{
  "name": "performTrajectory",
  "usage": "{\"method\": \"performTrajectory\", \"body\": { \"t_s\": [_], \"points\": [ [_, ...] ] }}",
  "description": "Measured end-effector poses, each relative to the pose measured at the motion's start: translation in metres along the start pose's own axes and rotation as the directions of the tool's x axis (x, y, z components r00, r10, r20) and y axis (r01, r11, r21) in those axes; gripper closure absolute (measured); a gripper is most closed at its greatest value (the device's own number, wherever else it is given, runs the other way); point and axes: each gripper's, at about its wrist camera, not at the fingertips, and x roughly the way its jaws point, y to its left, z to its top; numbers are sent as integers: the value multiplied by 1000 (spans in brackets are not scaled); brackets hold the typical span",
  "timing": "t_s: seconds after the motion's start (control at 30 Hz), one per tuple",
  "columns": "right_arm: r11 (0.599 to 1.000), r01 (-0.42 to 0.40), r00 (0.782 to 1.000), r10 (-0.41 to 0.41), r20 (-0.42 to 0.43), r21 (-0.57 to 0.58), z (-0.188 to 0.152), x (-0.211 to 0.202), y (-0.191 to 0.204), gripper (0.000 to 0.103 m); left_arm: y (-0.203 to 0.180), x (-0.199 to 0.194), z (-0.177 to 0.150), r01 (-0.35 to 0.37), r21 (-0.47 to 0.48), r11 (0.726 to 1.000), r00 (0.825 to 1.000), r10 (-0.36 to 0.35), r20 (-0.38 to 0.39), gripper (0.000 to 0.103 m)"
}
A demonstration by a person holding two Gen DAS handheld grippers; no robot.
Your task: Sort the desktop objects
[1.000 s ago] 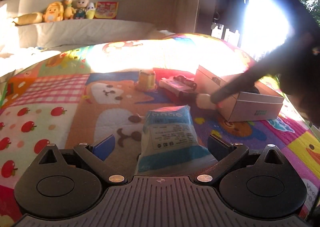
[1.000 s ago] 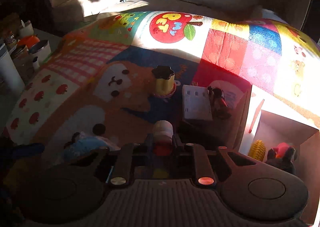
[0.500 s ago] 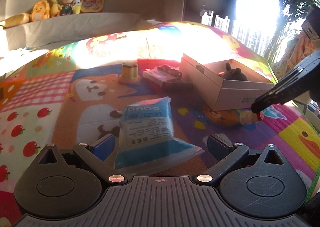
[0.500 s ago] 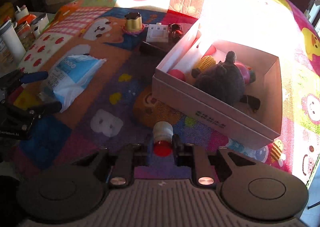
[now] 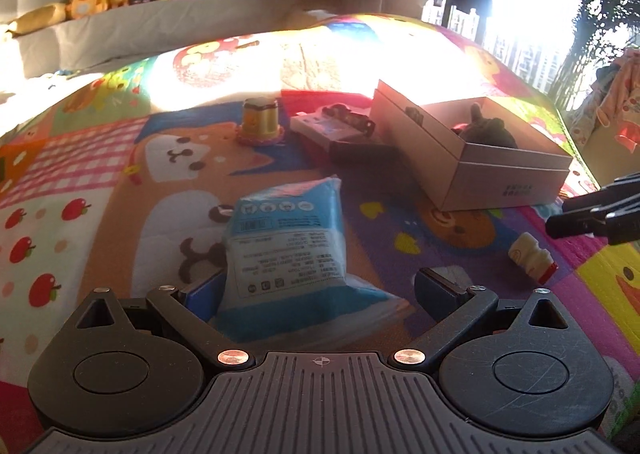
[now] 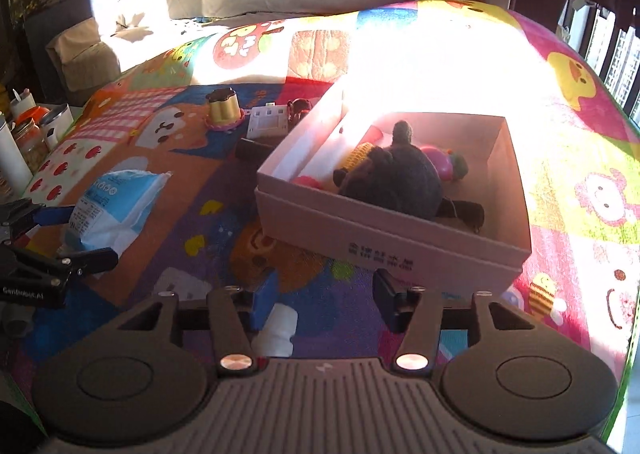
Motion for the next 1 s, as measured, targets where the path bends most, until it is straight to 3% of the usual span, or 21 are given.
{"method": "performTrajectory", "body": {
  "t_s": [0.1,0.3,0.43,0.63,0.7,0.73,0.83,0.9,1.0],
  "points": [
    [1000,15,1000,-15,6,7,-23,-6,-3,51,-15,6,3,55,23,998,999,-54,-4,2],
    [999,-46,999,46,13,3,-41,-11,3,51,-37,10,1,193,36,981,981,-193,-6,2],
    [999,-39,999,39,-6,-7,-46,1,9,50,-39,9,-4,125,72,990,992,-125,-5,2],
    [997,-70,997,71,12,-31,-46,5,21,41,-18,8,-8,76,9,997,997,-76,-17,2],
    [997,0,1000,2,30,-79,-47,7,26,41,-14,8,-9,75,-18,997,997,-76,-21,2],
    [991,77,996,-72,56,-109,-47,7,27,41,-12,8,-9,75,-24,997,997,-76,-18,2],
    [960,251,965,-238,113,-122,-48,7,22,41,-12,8,-9,74,-28,997,997,-75,-17,1],
    [969,235,968,-228,103,-71,-48,5,11,41,-14,8,-9,76,-20,997,997,-76,-17,1],
    [992,129,988,-130,84,6,-50,2,-1,41,-14,9,-10,77,-20,997,997,-77,-17,1]
  ]
}}
